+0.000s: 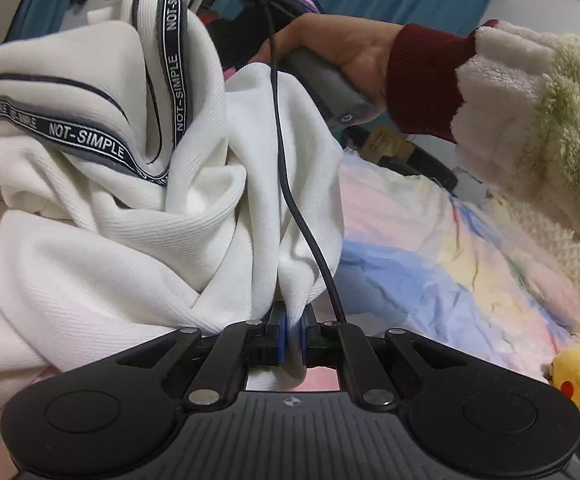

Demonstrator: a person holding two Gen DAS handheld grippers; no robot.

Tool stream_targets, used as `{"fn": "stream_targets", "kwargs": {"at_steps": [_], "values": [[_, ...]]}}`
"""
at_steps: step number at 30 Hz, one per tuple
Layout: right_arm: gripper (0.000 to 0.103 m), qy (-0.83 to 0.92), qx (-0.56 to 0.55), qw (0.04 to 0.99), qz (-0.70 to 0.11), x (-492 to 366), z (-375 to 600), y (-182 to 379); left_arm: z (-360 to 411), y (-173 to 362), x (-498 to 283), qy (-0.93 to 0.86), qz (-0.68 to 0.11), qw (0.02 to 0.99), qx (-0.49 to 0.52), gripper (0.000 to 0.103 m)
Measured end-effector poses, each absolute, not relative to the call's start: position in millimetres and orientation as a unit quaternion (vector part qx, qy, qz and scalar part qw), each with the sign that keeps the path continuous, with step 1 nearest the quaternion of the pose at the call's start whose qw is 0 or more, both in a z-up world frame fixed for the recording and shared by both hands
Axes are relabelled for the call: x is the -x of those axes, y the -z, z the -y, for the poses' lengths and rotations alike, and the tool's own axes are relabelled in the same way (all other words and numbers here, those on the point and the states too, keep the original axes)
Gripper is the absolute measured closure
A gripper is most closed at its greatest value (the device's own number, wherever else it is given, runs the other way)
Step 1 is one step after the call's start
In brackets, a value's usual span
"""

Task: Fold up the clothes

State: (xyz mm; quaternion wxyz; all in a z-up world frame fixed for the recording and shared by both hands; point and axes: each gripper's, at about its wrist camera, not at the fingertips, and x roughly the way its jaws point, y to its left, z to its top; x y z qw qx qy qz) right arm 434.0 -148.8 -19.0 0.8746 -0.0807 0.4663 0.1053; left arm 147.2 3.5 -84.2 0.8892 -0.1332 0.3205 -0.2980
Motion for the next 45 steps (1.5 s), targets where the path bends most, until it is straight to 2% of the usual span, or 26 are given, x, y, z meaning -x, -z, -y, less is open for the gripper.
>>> {"fn": "stream_targets", "kwargs": {"at_steps": [1, 5, 10, 13, 16, 19, 21, 24, 26, 28, 29, 31, 33, 35, 37, 39, 43, 45], "values": [[0.097, -0.094, 0.081, 0.883, -0.452, -430.9, 151.5, 16.5, -3.7, 84.8, -150.3, 0.300, -0.318, 0.889, 0.136, 0.096], [0.098, -0.053, 0.031, 0.935, -0.348, -397.5, 198.0, -21.2, -3.2, 81.1, -156.3, 0.313, -0.294, 0.892, 0.141, 0.096], [0.098, 0.025, -0.092, 0.975, -0.199, -318.6, 313.8, -68.9, 5.1, 66.5, -144.1, 0.344, -0.229, 0.901, 0.130, 0.095], [0.098, 0.091, -0.179, 0.970, -0.137, -250.7, 390.6, -58.0, 11.8, 60.0, -141.7, 0.351, -0.210, 0.904, 0.124, 0.094], [0.097, 0.140, -0.253, 0.943, -0.161, -193.9, 454.0, -19.0, 21.2, 59.6, -142.0, 0.344, -0.217, 0.906, 0.116, 0.094], [0.095, 0.156, -0.345, 0.899, -0.221, -146.6, 501.6, 31.8, 22.7, 62.4, -144.9, 0.328, -0.242, 0.909, 0.092, 0.094], [0.094, 0.153, -0.421, 0.844, -0.295, -131.5, 523.5, 65.6, 16.0, 61.3, -141.1, 0.313, -0.258, 0.911, 0.072, 0.094], [0.093, 0.130, -0.541, 0.760, -0.335, -112.8, 544.8, 100.0, 23.8, 57.4, -139.4, 0.296, -0.276, 0.913, 0.048, 0.094], [0.082, 0.124, -0.579, 0.743, -0.311, -104.6, 552.9, 103.2, 29.5, 54.5, -144.7, 0.292, -0.277, 0.914, 0.044, 0.094], [0.039, 0.134, -0.570, 0.754, -0.299, -105.5, 557.8, 102.6, 31.5, 53.9, -132.9, 0.290, -0.279, 0.915, 0.043, 0.094], [0.033, 0.141, -0.559, 0.762, -0.294, -107.2, 559.9, 102.1, 32.3, 53.7, -126.2, 0.288, -0.280, 0.915, 0.042, 0.094], [0.032, 0.143, -0.545, 0.772, -0.296, -115.5, 563.7, 105.8, 32.1, 50.5, -105.3, 0.287, -0.281, 0.915, 0.043, 0.094], [0.034, 0.141, -0.532, 0.778, -0.301, -125.2, 567.3, 110.8, 31.7, 51.2, -94.8, 0.285, -0.281, 0.915, 0.044, 0.093], [0.046, 0.145, -0.507, 0.791, -0.309, -131.1, 573.2, 113.5, 29.5, 52.5, -85.9, 0.285, -0.282, 0.915, 0.046, 0.093], [0.080, 0.165, -0.473, 0.804, -0.319, -137.5, 577.6, 115.4, 26.6, 51.0, -74.4, 0.286, -0.281, 0.915, 0.047, 0.092], [0.092, 0.167, -0.464, 0.812, -0.313, -137.6, 585.3, 117.6, 24.0, 48.9, -65.4, 0.288, -0.280, 0.914, 0.049, 0.091], [0.096, 0.168, -0.466, 0.821, -0.283, -131.5, 596.9, 106.2, 18.0, 41.6, -56.7, 0.303, -0.271, 0.912, 0.055, 0.081], [0.096, 0.167, -0.464, 0.829, -0.263, -131.5, 596.6, 97.3, 12.6, 36.4, -54.9, 0.304, -0.274, 0.910, 0.065, 0.065]]}}
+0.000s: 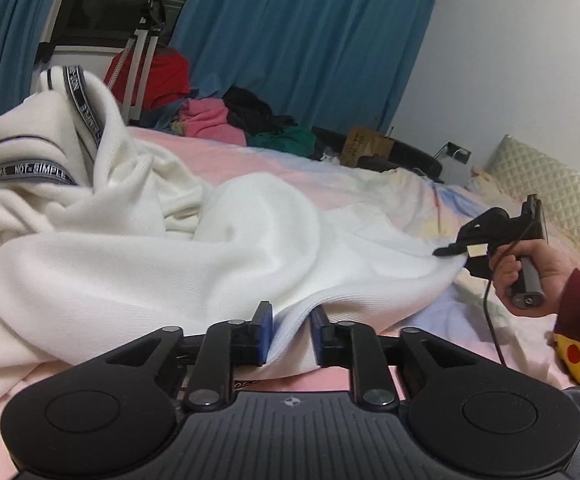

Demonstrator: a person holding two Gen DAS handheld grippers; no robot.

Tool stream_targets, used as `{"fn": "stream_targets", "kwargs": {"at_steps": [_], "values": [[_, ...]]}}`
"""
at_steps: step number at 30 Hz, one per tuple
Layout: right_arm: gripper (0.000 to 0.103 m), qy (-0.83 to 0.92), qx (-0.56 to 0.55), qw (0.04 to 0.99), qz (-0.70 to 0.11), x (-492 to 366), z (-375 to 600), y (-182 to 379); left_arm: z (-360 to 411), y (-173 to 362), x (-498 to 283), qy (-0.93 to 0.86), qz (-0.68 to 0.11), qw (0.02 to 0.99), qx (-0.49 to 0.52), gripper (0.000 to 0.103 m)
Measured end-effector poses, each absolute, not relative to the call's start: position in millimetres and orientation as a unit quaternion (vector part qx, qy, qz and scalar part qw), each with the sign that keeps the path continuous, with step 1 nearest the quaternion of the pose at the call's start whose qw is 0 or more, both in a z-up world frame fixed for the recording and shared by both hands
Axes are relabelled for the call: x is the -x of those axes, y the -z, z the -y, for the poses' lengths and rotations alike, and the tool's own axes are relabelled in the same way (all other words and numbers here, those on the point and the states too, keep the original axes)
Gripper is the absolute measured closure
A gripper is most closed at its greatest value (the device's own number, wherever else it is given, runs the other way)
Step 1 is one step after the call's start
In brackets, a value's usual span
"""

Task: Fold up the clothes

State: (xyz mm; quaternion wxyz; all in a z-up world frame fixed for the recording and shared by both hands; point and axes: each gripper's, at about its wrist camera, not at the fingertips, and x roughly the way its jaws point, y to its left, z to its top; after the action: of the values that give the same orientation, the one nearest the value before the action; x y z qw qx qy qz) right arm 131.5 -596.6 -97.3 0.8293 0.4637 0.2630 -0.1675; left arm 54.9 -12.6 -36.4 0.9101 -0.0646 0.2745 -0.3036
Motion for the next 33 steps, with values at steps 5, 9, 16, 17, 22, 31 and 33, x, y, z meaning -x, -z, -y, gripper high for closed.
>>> {"fn": "stream_targets", "kwargs": {"at_steps": [5, 9, 16, 17, 22, 31, 33], "values": [[0.096, 0.189, -0.391, 0.866, -0.247, -136.0, 587.6, 81.2, -20.8, 25.0, -44.5, 0.282, -0.322, 0.891, 0.148, 0.023], [0.096, 0.201, -0.382, 0.872, -0.229, -136.4, 591.1, 79.6, -68.9, 33.2, -44.4, 0.185, -0.360, 0.875, 0.265, 0.018], [0.096, 0.235, -0.386, 0.875, -0.173, -128.6, 604.3, 73.7, -155.3, 79.6, -55.2, 0.020, -0.374, 0.780, 0.500, 0.018], [0.096, 0.242, -0.390, 0.873, -0.164, -125.4, 608.0, 73.4, -162.7, 87.6, -53.1, 0.006, -0.366, 0.765, 0.529, 0.020], [0.097, 0.283, -0.440, 0.842, -0.133, -104.2, 636.4, 85.7, -194.9, 113.0, -41.6, -0.036, -0.302, 0.689, 0.658, 0.036], [0.096, 0.315, -0.497, 0.794, -0.152, -92.5, 659.0, 122.0, -229.3, 65.6, -45.1, -0.074, -0.297, 0.747, 0.590, 0.093], [0.096, 0.318, -0.491, 0.797, -0.151, -92.4, 658.0, 121.2, -246.3, 32.9, -38.6, -0.071, -0.267, 0.777, 0.565, 0.094]]}}
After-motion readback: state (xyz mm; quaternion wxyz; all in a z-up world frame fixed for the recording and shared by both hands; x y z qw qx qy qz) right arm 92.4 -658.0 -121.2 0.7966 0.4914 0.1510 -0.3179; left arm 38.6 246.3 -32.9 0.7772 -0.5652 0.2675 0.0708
